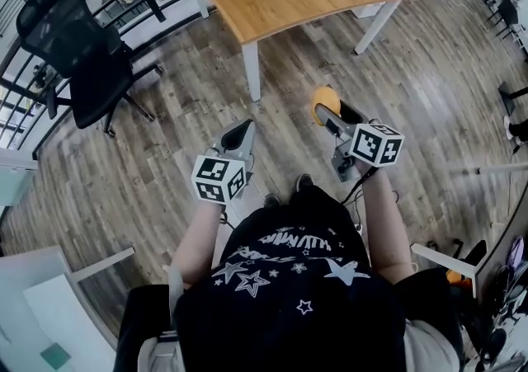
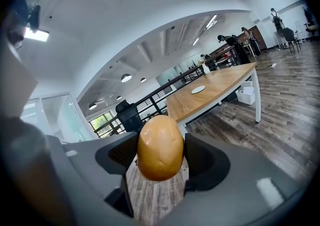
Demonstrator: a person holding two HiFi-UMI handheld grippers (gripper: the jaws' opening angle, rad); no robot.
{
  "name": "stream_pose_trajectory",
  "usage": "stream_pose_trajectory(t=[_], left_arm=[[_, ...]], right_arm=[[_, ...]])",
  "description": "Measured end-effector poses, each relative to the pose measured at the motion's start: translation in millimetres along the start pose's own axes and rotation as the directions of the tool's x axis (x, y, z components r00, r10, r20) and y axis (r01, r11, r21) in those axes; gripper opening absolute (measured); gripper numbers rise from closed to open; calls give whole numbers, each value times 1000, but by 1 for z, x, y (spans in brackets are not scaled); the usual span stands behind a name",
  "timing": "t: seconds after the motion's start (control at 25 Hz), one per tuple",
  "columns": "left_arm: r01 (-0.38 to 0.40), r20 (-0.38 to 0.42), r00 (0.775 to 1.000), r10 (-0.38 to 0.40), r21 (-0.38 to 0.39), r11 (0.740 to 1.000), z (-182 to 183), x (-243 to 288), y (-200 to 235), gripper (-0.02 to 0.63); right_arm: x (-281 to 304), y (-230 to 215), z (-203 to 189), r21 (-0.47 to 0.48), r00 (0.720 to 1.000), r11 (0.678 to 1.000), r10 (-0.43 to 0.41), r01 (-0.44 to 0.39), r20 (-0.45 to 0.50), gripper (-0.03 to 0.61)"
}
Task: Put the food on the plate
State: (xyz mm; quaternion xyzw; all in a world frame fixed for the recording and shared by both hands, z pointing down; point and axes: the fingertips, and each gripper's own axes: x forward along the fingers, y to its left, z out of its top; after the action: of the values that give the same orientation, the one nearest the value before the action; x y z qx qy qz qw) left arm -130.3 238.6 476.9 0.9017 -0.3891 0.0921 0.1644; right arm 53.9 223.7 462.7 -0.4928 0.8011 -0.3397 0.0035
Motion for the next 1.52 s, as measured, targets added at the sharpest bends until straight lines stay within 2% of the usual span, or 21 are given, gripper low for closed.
stream_pose_trajectory(t=[0.28,0.56,0.88,1.04,1.2,1.52], left_arm=[[-25,-14,1000,25,-7,1000,-3,-4,23,2],[-73,-30,997,73,-15,997,0,24,51,2],[-100,-25,995,100,5,995,21,92,84,2],[-120,-22,993,120,-3,993,45,131,103,2],[-132,-26,991,132,-8,991,66,167,111,2],[-159,-39,987,158,-8,987,89,230,127,2]], right_arm=[[23,2,7,-22,1000,1000,-10,9,-12,301],[62,-22,20,-11,999,1000,11,-12,-36,301],[121,-70,65,-6,999,999,46,-47,-23,301],[153,-91,103,-5,998,998,60,-60,-29,301],[175,-113,137,3,996,997,78,-78,-38,301],[210,-161,181,20,994,995,97,-96,-50,301]])
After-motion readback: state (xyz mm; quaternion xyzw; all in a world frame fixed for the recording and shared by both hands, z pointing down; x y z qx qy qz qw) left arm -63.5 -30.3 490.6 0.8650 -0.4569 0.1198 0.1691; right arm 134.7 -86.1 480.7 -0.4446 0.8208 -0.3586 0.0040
